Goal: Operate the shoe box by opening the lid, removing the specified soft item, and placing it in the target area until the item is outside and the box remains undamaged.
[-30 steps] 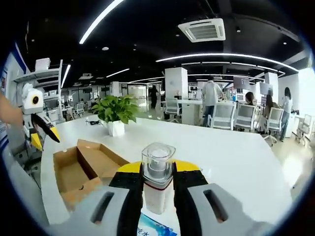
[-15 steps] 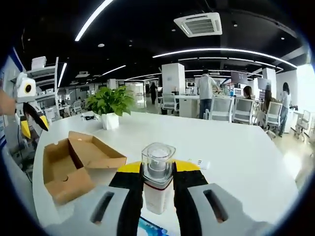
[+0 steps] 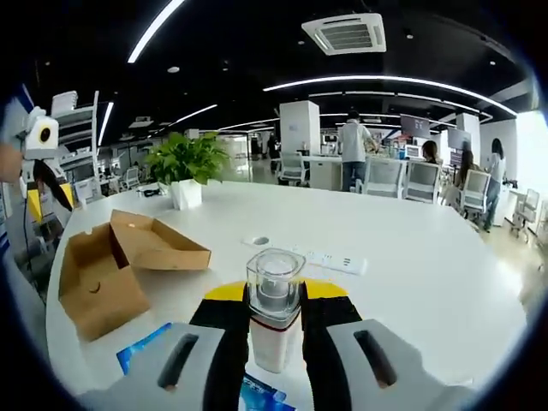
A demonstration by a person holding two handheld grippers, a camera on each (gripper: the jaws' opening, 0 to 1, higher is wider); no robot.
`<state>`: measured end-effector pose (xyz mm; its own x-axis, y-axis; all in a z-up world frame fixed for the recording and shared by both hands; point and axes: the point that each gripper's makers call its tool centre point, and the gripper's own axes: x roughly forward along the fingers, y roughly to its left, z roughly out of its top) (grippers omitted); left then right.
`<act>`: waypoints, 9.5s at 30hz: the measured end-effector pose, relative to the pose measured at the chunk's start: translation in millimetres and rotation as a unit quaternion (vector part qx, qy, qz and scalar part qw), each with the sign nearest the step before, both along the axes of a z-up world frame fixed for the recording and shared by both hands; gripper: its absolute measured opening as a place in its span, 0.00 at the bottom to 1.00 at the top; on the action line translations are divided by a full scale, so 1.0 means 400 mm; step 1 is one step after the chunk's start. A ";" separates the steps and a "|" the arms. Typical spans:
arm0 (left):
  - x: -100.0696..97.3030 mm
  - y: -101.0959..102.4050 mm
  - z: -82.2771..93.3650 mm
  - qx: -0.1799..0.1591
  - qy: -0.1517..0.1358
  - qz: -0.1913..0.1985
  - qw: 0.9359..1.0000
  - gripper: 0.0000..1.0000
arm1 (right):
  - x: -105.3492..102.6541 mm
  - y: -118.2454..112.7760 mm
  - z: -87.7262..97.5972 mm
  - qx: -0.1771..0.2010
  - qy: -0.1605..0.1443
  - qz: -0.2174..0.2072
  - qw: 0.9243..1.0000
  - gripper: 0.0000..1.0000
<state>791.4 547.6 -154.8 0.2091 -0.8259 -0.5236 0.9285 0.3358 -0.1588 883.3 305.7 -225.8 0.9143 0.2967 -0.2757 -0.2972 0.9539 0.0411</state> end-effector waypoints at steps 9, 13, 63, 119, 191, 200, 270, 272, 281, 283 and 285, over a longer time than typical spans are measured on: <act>0.008 -0.010 -0.017 0.003 0.008 -0.003 1.000 0.34 | -0.002 -0.004 -0.038 -0.005 0.005 -0.004 1.000 0.20; 0.007 -0.011 -0.018 0.003 0.009 -0.003 1.000 0.34 | -0.002 -0.008 -0.053 -0.010 0.006 -0.006 1.000 0.20; 0.000 -0.012 -0.055 0.014 0.027 -0.003 1.000 0.33 | -0.010 -0.019 -0.097 -0.002 0.008 -0.028 1.000 0.24; -0.001 0.385 -0.058 0.094 0.032 0.118 0.988 0.36 | -0.200 0.181 0.262 -0.022 -0.073 -0.023 0.997 0.28; 0.189 0.705 -0.334 0.181 0.073 0.460 0.866 0.05 | 0.168 0.397 0.090 0.082 0.115 -0.036 0.989 0.16; 0.192 0.694 -0.335 0.171 0.076 0.463 0.867 0.04 | 0.228 0.401 0.012 0.083 0.158 -0.038 0.983 0.20; 0.187 0.678 -0.332 0.154 0.073 0.475 0.863 0.04 | 0.277 0.445 -0.053 0.052 0.318 -0.043 0.946 0.00; 0.190 0.677 -0.333 0.154 0.073 0.476 0.863 0.04 | 0.278 0.446 -0.033 0.052 0.298 -0.045 0.952 0.00; 0.196 0.672 -0.334 0.152 0.072 0.479 0.861 0.04 | 0.237 0.464 0.091 0.026 0.168 -0.049 0.984 0.00; 0.202 0.676 -0.336 0.152 0.071 0.480 0.861 0.04 | 0.256 0.458 0.097 0.014 0.142 -0.050 0.988 0.00; 0.202 0.675 -0.336 0.151 0.070 0.480 0.861 0.04 | 0.243 0.462 0.118 0.006 0.106 -0.052 0.993 0.00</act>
<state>872.2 817.6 -289.2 0.6365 -0.1282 -0.7605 0.1776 0.9840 -0.0173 980.5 490.6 -178.7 0.8617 0.2088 -0.4624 -0.1813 0.9779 0.1036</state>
